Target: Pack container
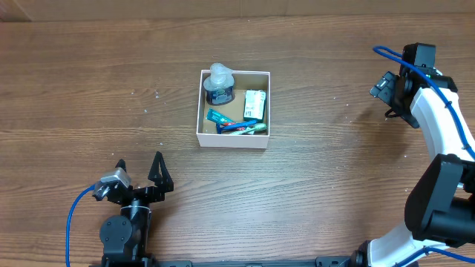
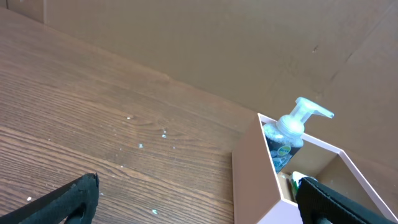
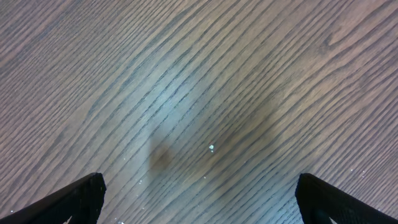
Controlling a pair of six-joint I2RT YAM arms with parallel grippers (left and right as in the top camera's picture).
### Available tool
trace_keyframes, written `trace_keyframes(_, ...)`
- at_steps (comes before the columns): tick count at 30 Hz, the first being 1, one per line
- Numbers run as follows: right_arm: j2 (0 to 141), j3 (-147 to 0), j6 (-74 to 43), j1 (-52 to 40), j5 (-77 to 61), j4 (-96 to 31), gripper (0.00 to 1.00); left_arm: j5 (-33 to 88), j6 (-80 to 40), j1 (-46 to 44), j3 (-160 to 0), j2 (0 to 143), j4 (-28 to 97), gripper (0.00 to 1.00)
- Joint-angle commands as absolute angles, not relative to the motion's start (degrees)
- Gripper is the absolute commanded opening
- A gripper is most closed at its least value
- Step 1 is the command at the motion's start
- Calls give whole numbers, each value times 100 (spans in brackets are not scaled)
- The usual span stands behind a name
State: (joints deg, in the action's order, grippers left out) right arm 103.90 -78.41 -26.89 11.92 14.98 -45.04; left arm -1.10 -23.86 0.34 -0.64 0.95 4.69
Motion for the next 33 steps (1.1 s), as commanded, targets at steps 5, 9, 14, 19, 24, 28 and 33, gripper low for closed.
trace_keyframes(5,10394,-7920,-2683,1197,1520,-4484,100,-45,-2316,-3,-30,19,443,100)
trace_keyframes(9,10394,-7920,-2683,1197,1518,-4484,100,-47,-2316,-3,-30,21,443,100)
trace_keyframes(14,10394,-7920,-2683,1197,1520,-4486,100,-47,-2316,-3,-30,21,443,100)
trace_keyframes(19,10394,-7920,-2683,1197,1518,-4484,100,-47,-2318,-3,-30,21,443,100)
trace_keyframes(24,10394,-7920,-2683,1197,1520,-4484,100,-47,-2316,-3,-30,21,443,100)
trace_keyframes(28,10318,-7920,-2683,1192,1518,-4488,100,-47,-2318,-3,-30,21,443,100)
trace_keyframes(33,8628,-7920,-2683,886,1518,-4512,100,-47,-2316,-3,-30,21,443,100)
